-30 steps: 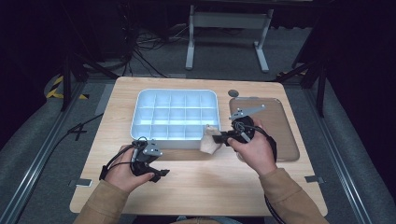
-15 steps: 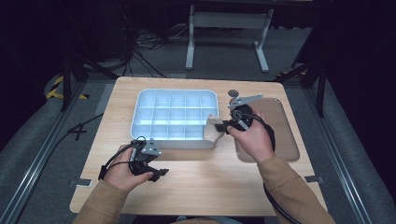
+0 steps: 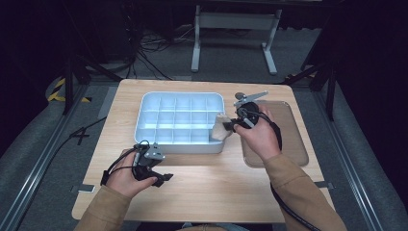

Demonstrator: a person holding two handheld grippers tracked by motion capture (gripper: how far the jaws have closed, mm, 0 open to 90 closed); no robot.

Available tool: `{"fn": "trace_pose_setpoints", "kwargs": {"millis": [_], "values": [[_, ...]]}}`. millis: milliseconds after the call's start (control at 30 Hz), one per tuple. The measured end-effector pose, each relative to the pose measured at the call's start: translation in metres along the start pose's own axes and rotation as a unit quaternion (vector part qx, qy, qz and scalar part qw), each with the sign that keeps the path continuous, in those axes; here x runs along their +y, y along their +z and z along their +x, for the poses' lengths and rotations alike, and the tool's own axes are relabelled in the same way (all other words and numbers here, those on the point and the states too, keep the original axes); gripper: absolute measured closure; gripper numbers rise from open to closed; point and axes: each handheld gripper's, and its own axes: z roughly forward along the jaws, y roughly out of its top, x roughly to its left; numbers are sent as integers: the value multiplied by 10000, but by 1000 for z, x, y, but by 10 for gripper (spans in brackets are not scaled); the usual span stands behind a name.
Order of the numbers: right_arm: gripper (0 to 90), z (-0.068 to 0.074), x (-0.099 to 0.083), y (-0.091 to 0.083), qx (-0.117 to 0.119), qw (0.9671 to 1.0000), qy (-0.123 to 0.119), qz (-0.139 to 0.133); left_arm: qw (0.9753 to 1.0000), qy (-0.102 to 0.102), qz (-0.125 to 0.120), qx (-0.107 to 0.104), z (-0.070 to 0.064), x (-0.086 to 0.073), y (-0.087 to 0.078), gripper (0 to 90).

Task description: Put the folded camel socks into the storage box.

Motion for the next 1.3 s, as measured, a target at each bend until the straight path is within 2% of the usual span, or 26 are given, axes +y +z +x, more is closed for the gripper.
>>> {"fn": "trace_pose_setpoints", "kwargs": {"millis": [167,333,467,667,800,967,1300], "values": [[776,-1,-1,10,-35,10000,-42,72,10000,-4,-12,4,0,0,-1,319],[775,1,-2,23,-188,9994,-218,213,10000,-30,-3,-12,-1,0,0,318],[775,4,-4,32,-224,9987,-329,303,10000,-18,-5,-13,-1,0,0,317],[773,8,-2,42,-335,9970,-499,489,10000,-14,26,-25,-2,0,1,317],[773,12,1,49,-432,9942,-700,691,10000,-3,-11,-38,-2,0,2,316],[771,12,4,57,-455,9920,-811,849,10000,-27,-15,-45,-2,0,2,316],[765,8,3,74,-313,9887,-853,1195,10000,-77,21,-31,-1,-5,0,316]]}}
